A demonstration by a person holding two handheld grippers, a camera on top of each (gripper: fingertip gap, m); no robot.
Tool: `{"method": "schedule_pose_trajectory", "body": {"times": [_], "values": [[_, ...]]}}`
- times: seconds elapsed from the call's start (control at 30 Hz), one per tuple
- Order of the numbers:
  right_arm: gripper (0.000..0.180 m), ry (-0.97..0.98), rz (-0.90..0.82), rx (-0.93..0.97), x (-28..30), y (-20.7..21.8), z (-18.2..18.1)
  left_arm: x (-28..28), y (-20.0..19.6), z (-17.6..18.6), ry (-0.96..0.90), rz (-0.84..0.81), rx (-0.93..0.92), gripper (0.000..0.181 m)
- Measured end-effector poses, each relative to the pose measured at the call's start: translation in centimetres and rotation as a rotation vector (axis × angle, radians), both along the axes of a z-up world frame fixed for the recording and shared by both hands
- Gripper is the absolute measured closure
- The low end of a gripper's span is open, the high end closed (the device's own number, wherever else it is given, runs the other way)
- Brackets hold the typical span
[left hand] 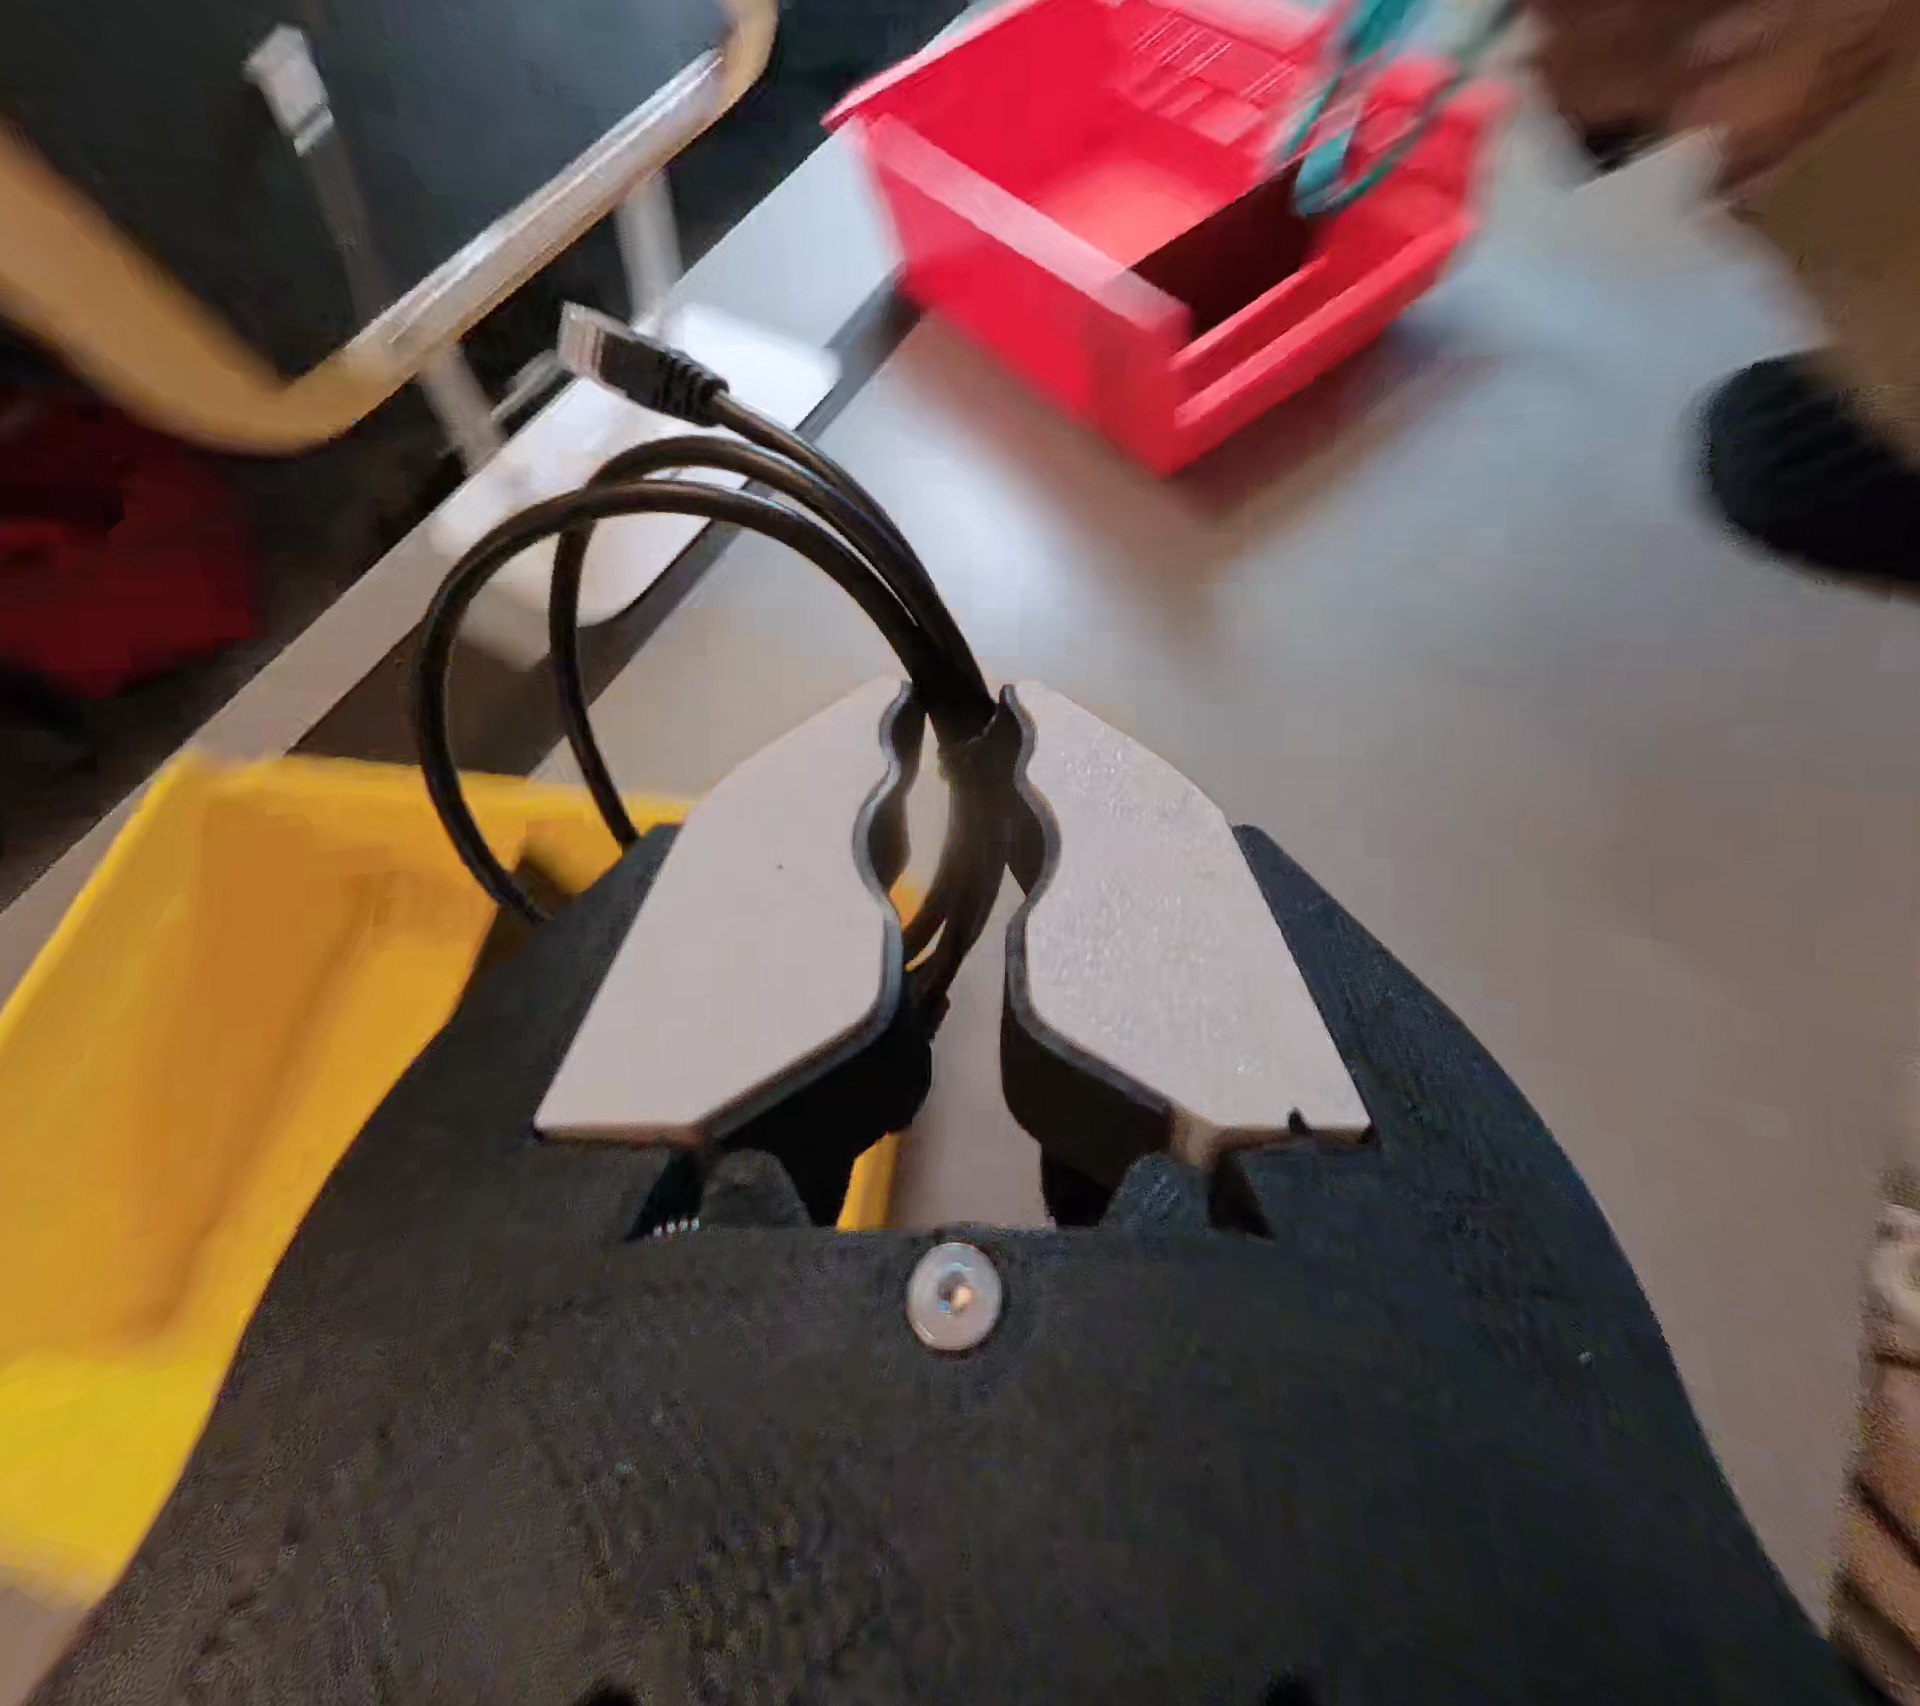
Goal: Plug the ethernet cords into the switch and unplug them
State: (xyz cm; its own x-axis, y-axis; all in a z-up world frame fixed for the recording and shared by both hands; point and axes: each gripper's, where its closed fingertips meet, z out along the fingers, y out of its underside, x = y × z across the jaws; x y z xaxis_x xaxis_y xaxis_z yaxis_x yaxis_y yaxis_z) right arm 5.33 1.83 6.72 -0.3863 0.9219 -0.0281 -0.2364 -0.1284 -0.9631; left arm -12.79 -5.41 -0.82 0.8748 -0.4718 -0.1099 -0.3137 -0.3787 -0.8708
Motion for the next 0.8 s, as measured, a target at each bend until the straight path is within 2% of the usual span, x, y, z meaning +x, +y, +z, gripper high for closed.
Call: {"method": "schedule_pose_trajectory", "body": {"times": [0.03, 0.1, 0.2, 0.27, 0.33, 0.4, 0.47, 0.57, 0.7, 0.8], "values": [[0.155, 0.007, -0.007, -0.002, 0.2, 0.1, 0.2, 2.3, -0.5, 0.9, -0.072, -0.105, 0.024, 0.167], [0.155, 0.020, -0.017, -0.004, 0.6, 0.4, 0.6, 6.5, -1.6, 1.9, -0.217, -0.314, 0.024, 0.167], [0.155, 0.042, -0.040, -0.010, 1.3, 1.1, 1.3, 10.9, -2.6, 1.3, -0.436, -0.568, -0.081, 0.167], [0.155, 0.057, -0.055, -0.018, 1.9, 1.5, 1.7, 12.9, -2.6, 0.0, -0.627, -0.710, -0.206, 0.167], [0.155, 0.068, -0.063, -0.033, 2.3, 2.0, 2.0, 14.0, -1.2, -2.8, -0.799, -0.754, -0.369, 0.166], [0.155, 0.073, -0.073, -0.042, 2.6, 2.3, 2.2, 14.2, 0.8, -6.3, -0.915, -0.699, -0.514, 0.167], [0.155, 0.076, -0.084, -0.041, 2.9, 2.7, 2.4, 13.7, 2.5, -9.9, -0.929, -0.592, -0.617, 0.167], [0.156, 0.079, -0.085, -0.041, 3.1, 3.0, 2.5, 12.4, 3.5, -11.0, -0.915, -0.497, -0.621, 0.167], [0.155, 0.076, -0.074, -0.076, 2.8, 3.5, 2.2, 8.8, 5.5, -11.5, -0.718, -0.245, -0.503, 0.166], [0.155, 0.057, -0.069, -0.100, 2.4, 3.7, 1.8, 5.2, 6.3, -12.5, -0.500, -0.056, -0.441, 0.173]]}}
